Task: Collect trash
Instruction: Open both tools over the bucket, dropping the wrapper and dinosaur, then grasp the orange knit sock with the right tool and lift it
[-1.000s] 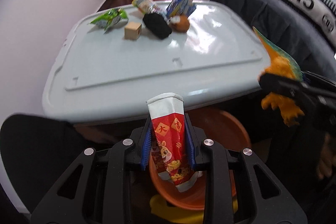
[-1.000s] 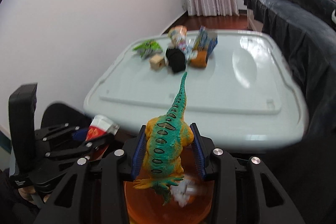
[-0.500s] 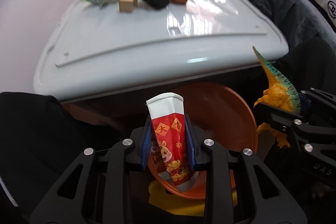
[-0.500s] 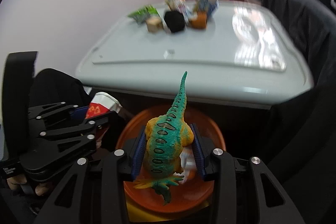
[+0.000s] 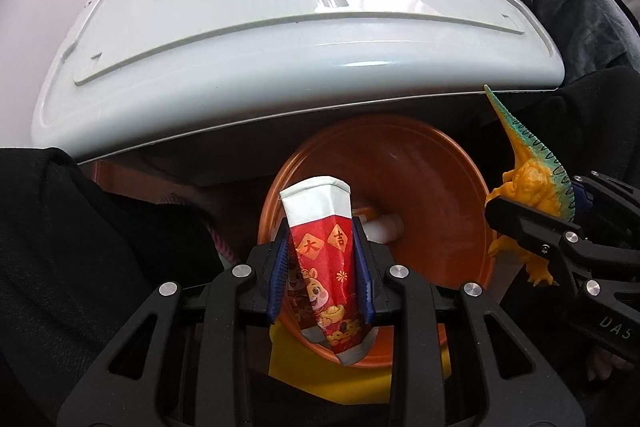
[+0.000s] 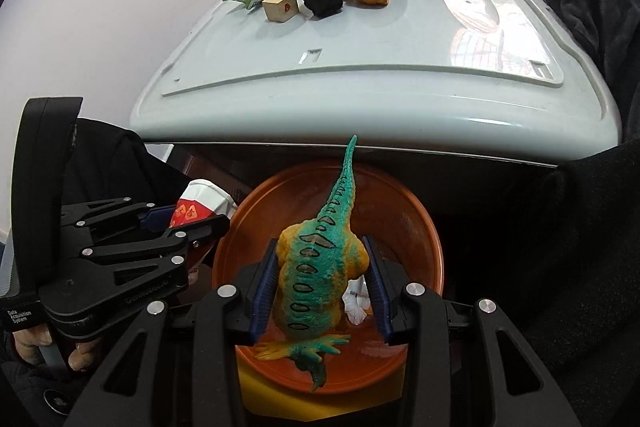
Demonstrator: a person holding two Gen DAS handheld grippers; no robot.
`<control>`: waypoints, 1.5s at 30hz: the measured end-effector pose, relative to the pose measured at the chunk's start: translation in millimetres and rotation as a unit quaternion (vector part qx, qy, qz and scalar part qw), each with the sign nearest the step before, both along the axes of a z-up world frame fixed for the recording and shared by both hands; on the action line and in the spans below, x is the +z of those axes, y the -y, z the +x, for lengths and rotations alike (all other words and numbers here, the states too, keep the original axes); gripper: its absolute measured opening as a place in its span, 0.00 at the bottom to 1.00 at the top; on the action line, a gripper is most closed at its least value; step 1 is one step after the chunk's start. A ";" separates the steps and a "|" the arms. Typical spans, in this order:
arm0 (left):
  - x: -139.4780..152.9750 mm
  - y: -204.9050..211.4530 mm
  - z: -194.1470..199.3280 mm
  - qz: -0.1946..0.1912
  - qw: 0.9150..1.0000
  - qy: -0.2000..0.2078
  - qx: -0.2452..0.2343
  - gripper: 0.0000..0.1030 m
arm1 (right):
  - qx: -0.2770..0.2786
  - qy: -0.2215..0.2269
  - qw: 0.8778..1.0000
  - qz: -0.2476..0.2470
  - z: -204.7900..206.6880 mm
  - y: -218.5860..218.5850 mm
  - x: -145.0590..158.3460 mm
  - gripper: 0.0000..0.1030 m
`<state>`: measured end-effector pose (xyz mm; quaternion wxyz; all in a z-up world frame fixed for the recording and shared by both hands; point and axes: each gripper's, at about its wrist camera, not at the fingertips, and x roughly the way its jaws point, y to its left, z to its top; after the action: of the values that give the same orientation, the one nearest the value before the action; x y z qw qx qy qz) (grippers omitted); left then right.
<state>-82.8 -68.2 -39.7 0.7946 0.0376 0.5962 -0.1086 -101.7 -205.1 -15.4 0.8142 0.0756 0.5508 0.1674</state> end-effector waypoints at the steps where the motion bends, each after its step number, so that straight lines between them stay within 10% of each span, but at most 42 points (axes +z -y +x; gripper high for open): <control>1: 0.4 -0.2 0.7 0.000 1.000 0.000 0.000 0.27 | 0.000 0.001 1.000 0.000 0.1 0.7 0.6 0.39; 10: 9.1 -3.4 2.7 0.010 1.000 0.020 0.016 0.59 | -0.016 0.028 0.999 -0.002 -3.1 8.3 12.2 0.56; 26: 14.7 -15.5 10.6 -0.007 0.999 0.022 0.041 0.59 | -0.025 0.032 0.999 0.003 11.9 17.6 16.6 0.57; 45: 41.9 -51.0 99.2 -0.041 0.986 0.102 0.125 0.64 | -0.027 0.102 0.994 -0.023 198.9 1.0 52.4 0.59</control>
<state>16.4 -17.2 2.2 0.8592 -0.0589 0.5074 -0.0283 97.2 -206.1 36.9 0.8719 0.0541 0.4662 0.1394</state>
